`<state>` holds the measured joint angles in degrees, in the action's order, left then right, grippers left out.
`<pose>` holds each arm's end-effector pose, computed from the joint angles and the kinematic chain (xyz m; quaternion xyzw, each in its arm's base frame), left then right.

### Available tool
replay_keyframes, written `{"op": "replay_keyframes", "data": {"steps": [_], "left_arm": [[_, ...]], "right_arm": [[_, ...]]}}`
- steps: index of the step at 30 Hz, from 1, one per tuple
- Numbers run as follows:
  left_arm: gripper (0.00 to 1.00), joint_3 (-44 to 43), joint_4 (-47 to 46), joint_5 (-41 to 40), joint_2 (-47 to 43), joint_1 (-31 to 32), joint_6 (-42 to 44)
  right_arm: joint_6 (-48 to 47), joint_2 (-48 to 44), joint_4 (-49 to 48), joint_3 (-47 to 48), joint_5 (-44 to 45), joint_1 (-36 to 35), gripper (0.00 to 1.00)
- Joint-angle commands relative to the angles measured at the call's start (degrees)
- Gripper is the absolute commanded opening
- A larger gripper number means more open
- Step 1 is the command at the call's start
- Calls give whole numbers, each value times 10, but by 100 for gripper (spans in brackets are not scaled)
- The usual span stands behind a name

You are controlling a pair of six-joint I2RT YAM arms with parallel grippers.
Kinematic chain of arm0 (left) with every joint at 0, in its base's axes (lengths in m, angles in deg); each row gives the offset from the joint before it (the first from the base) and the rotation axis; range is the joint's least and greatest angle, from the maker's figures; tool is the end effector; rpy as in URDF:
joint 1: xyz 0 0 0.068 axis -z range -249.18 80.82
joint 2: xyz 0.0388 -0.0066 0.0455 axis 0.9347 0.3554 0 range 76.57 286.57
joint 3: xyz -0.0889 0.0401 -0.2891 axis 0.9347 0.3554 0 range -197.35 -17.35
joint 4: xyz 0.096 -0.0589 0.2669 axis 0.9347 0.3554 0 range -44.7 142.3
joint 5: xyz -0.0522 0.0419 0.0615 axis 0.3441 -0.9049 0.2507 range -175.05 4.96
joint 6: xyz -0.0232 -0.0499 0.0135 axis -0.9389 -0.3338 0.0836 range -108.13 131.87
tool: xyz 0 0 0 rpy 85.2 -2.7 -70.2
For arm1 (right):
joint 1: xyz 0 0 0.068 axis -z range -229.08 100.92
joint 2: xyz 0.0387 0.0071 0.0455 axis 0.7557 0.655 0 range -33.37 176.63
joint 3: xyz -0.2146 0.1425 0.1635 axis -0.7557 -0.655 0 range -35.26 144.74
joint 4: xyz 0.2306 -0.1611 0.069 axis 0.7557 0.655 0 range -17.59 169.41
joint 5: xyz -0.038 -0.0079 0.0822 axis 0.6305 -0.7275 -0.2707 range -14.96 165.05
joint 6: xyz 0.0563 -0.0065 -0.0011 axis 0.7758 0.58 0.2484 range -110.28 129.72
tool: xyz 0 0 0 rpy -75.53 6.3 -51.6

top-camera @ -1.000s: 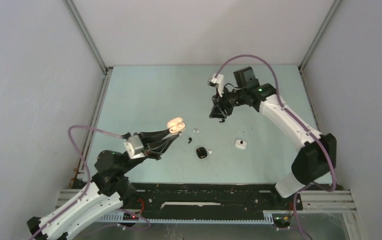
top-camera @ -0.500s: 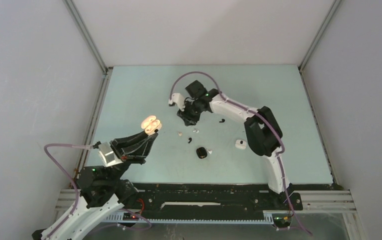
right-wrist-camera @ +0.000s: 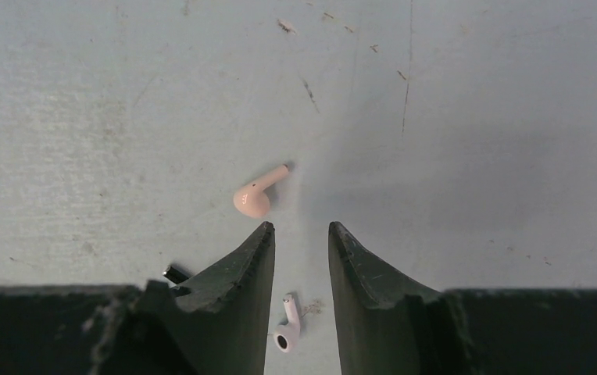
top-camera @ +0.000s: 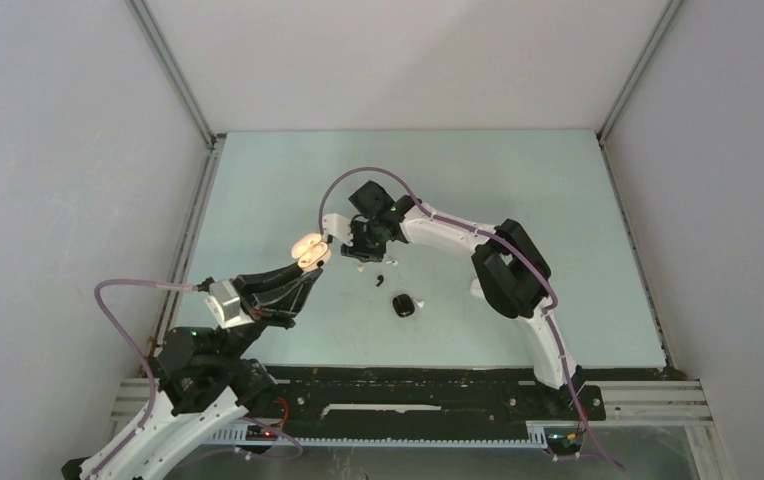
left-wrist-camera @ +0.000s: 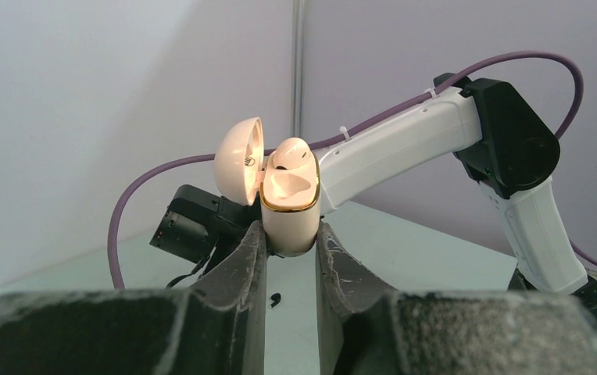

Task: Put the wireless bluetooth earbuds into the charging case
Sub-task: Pick up the left earbud from the center of the board.

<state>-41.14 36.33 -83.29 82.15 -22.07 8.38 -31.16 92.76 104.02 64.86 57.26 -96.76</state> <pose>0.0451 -0.0504 0.3371 0.2058 0.4789 -0.3719 0.7681 0.3469 0.3987 0.1925 -0.6933 0.6492 0.1645 0.2661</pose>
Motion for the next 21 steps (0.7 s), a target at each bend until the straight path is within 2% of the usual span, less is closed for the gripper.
{"op": "replay_keyframes", "data": {"steps": [1, 21], "left_arm": [[0, -15, -9, 9, 8, -2, 13], [0, -12, 4, 12, 10, -2, 19]], "right_arm": [[-34, 11, 17, 1, -34, 2, 35], [-44, 68, 71, 63, -48, -12, 35]]}}
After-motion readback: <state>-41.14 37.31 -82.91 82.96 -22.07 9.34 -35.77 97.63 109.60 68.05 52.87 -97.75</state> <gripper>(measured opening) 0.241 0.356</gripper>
